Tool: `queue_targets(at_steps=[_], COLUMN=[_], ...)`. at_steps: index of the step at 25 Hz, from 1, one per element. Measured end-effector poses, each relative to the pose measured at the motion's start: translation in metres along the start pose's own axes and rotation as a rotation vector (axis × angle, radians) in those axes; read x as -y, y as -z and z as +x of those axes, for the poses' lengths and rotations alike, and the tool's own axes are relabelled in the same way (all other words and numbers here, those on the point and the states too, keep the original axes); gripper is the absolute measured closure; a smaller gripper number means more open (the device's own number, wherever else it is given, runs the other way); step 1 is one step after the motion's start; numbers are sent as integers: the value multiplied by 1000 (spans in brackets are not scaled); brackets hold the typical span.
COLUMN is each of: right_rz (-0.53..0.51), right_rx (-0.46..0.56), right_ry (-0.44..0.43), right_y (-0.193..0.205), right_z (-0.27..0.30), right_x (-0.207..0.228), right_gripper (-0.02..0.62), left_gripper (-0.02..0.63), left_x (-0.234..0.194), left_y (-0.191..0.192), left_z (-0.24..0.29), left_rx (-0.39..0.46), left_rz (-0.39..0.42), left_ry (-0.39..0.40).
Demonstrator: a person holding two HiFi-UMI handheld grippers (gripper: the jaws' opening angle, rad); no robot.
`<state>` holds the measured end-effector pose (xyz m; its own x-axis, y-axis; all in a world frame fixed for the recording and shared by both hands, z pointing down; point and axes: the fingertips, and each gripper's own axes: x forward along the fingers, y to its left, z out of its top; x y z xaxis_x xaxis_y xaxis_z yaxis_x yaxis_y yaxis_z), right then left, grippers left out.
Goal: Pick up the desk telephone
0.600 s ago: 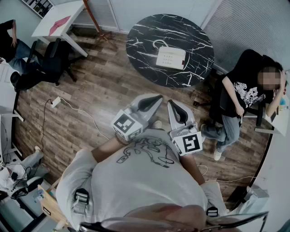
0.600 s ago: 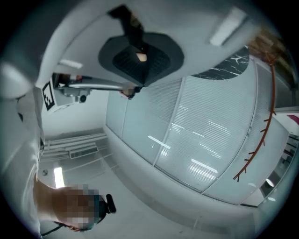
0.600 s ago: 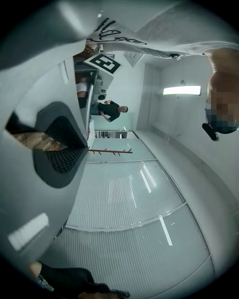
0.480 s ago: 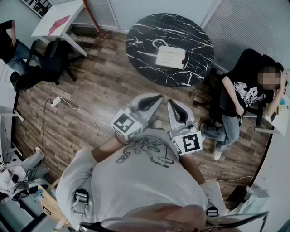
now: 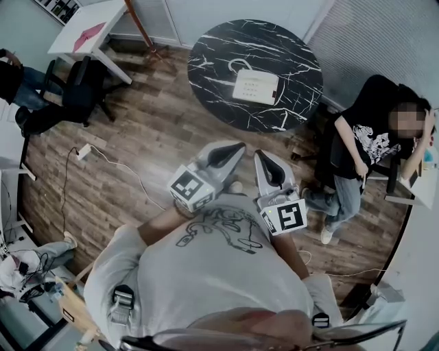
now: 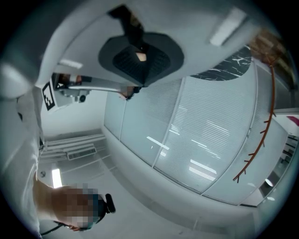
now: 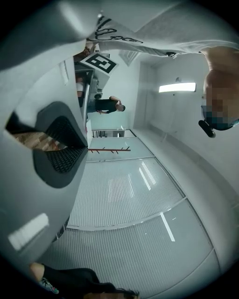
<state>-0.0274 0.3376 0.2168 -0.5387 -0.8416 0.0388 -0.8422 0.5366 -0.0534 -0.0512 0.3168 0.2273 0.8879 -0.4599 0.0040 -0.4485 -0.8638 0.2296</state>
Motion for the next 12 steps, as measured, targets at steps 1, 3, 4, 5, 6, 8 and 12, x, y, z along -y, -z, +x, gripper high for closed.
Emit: queue_targets(at_steps=[1, 3, 4, 5, 6, 8, 12], right_rz=[-1, 0, 2, 3, 4, 8, 28], right_rx=[2, 3, 3, 1, -2, -10, -23], right_ry=[-2, -4, -5, -6, -7, -10, -27], right_y=[0, 1, 2, 3, 5, 9, 17], right_z=[-2, -6, -8, -10, -12, -13, -9], right_x=[2, 9, 12, 16, 19, 25, 31], right_gripper=[589, 589, 589, 589, 589, 589, 589], left_gripper=[604, 604, 604, 604, 604, 604, 604], left_x=[1, 4, 5, 6, 7, 7, 3], left_y=[0, 2, 3, 4, 4, 7, 12], left_z=[3, 9, 12, 15, 18, 23, 27], left_rx=[2, 3, 4, 5, 7, 7, 4], left_rz=[0, 1, 0, -3, -5, -11, -24], left_ry=[-1, -6, -10, -13, -18, -31, -48])
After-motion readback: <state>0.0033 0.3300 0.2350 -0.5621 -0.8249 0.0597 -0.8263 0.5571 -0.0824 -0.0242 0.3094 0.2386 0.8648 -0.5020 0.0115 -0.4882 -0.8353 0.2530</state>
